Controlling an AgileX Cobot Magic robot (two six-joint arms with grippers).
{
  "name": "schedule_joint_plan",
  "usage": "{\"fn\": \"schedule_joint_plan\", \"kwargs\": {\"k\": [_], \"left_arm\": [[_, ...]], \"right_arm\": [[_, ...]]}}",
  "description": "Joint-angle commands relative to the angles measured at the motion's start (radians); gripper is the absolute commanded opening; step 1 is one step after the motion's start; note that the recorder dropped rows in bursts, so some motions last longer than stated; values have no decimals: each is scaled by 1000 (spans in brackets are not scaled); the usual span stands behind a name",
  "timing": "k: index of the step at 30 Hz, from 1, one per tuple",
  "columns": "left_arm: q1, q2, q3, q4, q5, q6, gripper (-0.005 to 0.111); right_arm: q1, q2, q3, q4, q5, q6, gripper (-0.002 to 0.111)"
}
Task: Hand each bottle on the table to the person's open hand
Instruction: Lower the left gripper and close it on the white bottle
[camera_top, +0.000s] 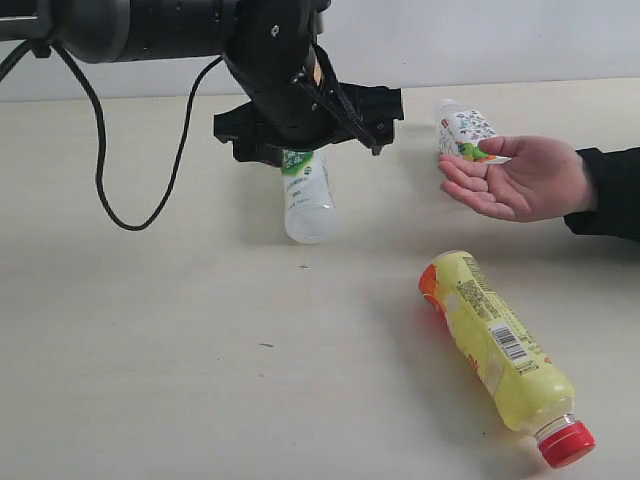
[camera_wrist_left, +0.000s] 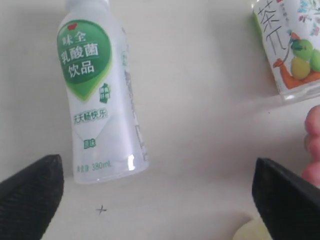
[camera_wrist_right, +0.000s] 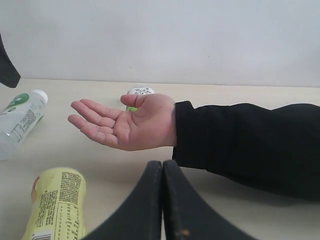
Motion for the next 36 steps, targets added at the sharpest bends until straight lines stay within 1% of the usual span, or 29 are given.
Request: {"fn": "schedule_joint_plan", "kwargs": {"k": [1,3,5,8,12,14,22,31,33,34,36], "left_arm": [[3,27,4,100,-62,-54,104],[11,55,4,171,-62,-114,104],[27,83,4,205,-67,-145,104],[41,129,4,205,-84,-147,104],[45,187,4,200,-179,-154,104],[47,209,4,200,-201,-166,104],[55,258,4,202,-206,-180,104],[55,269,4,202,-207,-182,103],[55,269,4,202,-204,-182,97],[55,269,4,202,-199,-182,90],[55,269,4,202,-190,-182,73]], "right_arm": [[-6,-5,4,0,-6,1,0],[-6,-5,4,0,-6,1,0],[-6,-5,4,0,-6,1,0],[-6,-5,4,0,-6,1,0],[-6,-5,4,0,-6,1,0],[-6,-5,4,0,-6,1,0],[-6,-5,4,0,-6,1,0],[-6,-5,4,0,-6,1,0],[-6,-5,4,0,-6,1,0],[-6,-5,4,0,-6,1,0],[-6,-5,4,0,-6,1,0]]}}
